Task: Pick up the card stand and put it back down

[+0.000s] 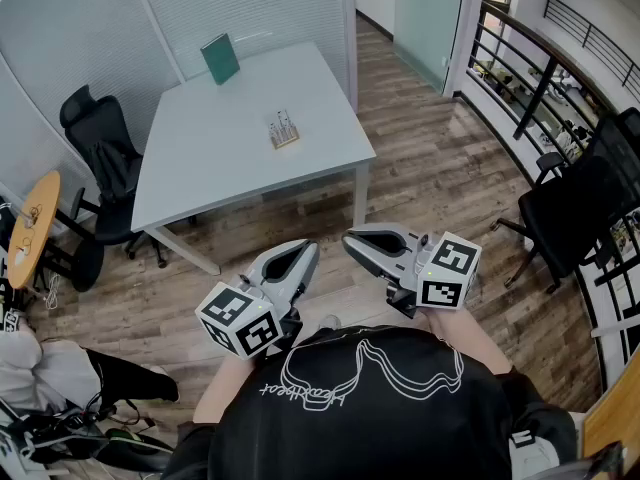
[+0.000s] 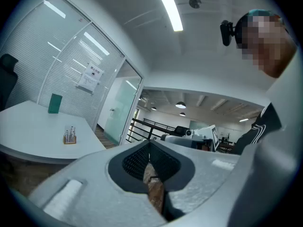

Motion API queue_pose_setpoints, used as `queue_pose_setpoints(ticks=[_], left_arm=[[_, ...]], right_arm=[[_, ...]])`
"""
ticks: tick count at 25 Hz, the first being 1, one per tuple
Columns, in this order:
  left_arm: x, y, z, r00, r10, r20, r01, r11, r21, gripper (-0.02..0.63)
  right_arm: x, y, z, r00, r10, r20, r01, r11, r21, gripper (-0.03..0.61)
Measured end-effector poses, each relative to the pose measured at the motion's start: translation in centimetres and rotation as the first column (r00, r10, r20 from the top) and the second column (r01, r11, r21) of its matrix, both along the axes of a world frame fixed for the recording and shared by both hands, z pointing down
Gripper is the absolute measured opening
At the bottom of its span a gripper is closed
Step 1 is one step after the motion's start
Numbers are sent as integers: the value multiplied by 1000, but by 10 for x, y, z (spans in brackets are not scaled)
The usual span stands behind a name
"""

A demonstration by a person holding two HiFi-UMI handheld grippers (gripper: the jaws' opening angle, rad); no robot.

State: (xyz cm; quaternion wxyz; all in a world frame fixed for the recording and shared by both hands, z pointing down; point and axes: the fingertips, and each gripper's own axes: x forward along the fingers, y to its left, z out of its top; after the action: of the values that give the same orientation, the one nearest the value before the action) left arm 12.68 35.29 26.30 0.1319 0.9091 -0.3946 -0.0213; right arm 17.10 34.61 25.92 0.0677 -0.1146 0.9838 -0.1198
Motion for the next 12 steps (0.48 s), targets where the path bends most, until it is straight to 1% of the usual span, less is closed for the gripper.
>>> queue_pose_setpoints(ticks=[5, 9, 12], left_arm=[[11, 10, -13, 1000, 2, 7, -2, 1000, 11, 14], [11, 10, -15, 1000, 2, 17, -3, 1000, 12, 14], [7, 5, -8, 1000, -1, 19, 1, 1000, 0, 14]], right_arm=[[10, 9, -10, 1000, -4, 11, 4, 1000, 2, 8], [7, 6, -8, 1000, -3, 7, 3, 1000, -28, 9], [5, 1, -2, 1000, -7, 14, 7, 999, -46, 9]])
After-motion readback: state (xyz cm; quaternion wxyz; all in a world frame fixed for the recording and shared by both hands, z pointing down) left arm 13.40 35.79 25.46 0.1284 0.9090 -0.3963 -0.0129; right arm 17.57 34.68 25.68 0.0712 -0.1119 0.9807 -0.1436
